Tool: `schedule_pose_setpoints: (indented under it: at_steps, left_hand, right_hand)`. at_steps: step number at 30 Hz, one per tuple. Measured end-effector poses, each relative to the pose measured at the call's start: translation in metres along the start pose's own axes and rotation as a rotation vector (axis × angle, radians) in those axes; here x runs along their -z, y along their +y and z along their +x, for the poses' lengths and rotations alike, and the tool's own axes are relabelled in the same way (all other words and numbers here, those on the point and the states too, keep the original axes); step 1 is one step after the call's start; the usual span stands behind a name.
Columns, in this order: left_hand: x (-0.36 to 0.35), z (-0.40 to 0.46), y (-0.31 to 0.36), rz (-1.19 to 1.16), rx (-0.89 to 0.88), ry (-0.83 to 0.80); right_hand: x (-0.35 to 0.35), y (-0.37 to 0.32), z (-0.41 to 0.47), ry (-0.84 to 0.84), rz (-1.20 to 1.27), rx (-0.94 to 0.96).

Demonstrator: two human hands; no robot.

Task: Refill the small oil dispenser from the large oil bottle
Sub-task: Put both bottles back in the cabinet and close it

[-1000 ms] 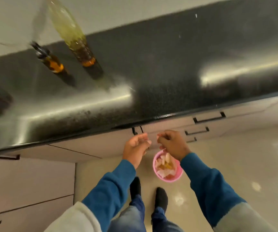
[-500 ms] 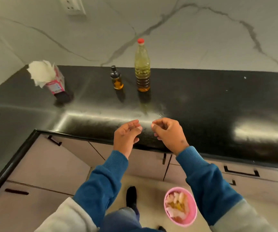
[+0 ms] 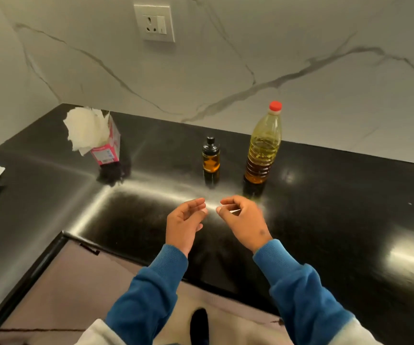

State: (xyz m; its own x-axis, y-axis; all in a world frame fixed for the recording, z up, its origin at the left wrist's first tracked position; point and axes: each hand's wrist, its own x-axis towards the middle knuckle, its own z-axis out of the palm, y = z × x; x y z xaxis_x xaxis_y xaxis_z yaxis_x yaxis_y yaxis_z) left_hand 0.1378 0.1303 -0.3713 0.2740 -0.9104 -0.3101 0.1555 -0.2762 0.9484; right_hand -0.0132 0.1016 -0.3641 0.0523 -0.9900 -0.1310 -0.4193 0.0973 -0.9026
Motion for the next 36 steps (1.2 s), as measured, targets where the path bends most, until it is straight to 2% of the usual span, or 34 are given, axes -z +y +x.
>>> schedule_pose_setpoints:
  at_steps: [9,18,22,29,36]
  left_hand:
    - [0.006,0.121,0.009,0.169,-0.082,-0.049]
    - [-0.019,0.211,0.009,0.233,-0.065,-0.074]
    - [-0.024,0.233,0.003,0.34,-0.1,-0.111]
    - [-0.034,0.253,0.004,0.381,-0.142,-0.17]
    - [-0.04,0.258,0.003,0.387,-0.189,-0.119]
  right_hand:
    - [-0.033,-0.01,0.086,0.137,0.04,-0.028]
    - [-0.042,0.013,0.163,0.173,-0.087,-0.045]
    - [-0.042,0.021,0.188,0.109,-0.158,-0.043]
    - [-0.047,0.031,0.216,0.046,-0.233,0.003]
    - [-0.051,0.035,0.225,0.056,-0.234,-0.002]
